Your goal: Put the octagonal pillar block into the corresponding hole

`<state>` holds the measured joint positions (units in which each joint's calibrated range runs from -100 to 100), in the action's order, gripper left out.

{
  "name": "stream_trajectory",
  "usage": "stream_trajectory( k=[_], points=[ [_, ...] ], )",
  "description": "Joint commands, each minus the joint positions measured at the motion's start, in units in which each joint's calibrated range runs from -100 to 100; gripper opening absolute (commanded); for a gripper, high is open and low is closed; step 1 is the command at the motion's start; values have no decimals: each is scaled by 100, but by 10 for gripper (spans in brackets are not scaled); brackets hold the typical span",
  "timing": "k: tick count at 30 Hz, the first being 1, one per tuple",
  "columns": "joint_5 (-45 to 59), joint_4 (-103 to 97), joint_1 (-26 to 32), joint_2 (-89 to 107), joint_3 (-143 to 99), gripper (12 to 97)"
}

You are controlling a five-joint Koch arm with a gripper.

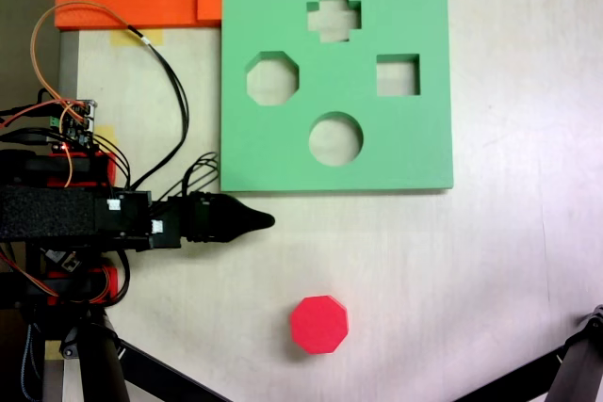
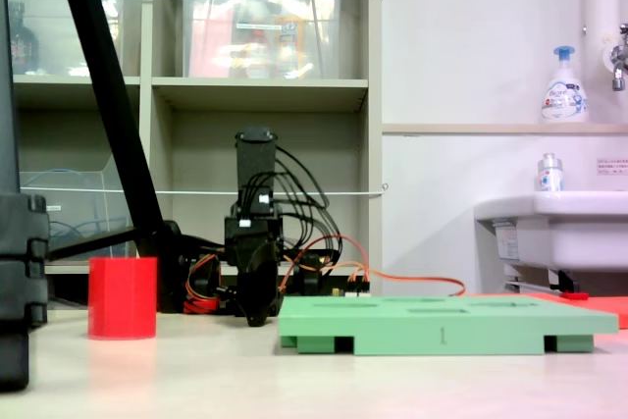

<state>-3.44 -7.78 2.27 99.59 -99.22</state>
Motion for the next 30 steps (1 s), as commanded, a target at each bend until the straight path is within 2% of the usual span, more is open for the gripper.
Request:
stream_trajectory(
  k=[1,26,30],
  points=[
    [34,629,5,41,-78,494],
    [29,629,68,41,-78,494],
    [-816,619,-132,41,-78,493]
  ],
)
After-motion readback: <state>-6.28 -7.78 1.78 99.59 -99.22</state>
